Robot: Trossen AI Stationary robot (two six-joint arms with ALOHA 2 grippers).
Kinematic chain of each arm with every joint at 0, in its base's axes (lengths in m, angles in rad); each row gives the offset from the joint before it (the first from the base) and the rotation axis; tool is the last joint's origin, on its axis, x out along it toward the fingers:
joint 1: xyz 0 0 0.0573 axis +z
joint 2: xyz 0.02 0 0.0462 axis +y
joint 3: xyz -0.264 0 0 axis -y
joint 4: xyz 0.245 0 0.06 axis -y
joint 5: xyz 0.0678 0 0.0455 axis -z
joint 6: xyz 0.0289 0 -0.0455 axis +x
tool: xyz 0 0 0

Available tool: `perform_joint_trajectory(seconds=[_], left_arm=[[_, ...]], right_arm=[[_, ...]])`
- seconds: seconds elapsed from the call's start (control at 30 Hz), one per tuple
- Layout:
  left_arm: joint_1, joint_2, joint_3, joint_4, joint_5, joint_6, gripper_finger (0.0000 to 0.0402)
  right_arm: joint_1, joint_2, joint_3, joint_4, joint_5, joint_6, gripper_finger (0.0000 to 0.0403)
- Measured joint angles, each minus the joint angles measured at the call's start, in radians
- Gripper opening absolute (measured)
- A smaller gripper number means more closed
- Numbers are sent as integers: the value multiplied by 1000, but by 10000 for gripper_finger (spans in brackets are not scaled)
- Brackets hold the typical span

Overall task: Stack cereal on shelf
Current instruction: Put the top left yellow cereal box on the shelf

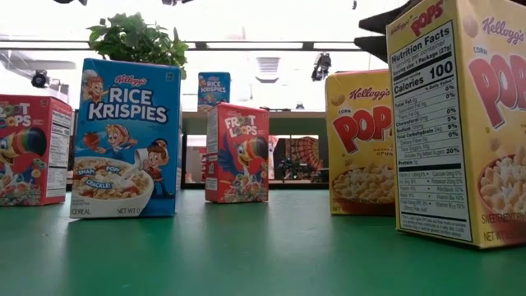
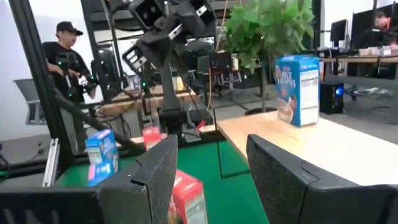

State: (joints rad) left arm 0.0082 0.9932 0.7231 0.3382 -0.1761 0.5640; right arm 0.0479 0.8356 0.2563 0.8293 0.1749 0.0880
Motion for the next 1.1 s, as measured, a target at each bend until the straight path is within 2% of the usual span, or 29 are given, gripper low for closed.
perform_joint_trajectory(seconds=[0.13, 0.53, 0.73, 0.97, 1.1], left_arm=[[0, 0, 0, -7, 0, 0, 215], [0, -16, -2, -13, -4, -60, 215], [-1, -65, -12, -42, -121, -200, 215], [-45, -108, -44, -61, -119, -270, 215], [-80, -112, -60, -66, -119, -274, 215]], right_arm=[[0, 59, 66, -73, 0, 10, 183], [0, 149, 317, -518, 0, 88, 183], [2, 194, 422, -687, -23, 94, 183], [5, 241, 529, -837, -29, 78, 183], [6, 263, 570, -863, -29, 71, 183]])
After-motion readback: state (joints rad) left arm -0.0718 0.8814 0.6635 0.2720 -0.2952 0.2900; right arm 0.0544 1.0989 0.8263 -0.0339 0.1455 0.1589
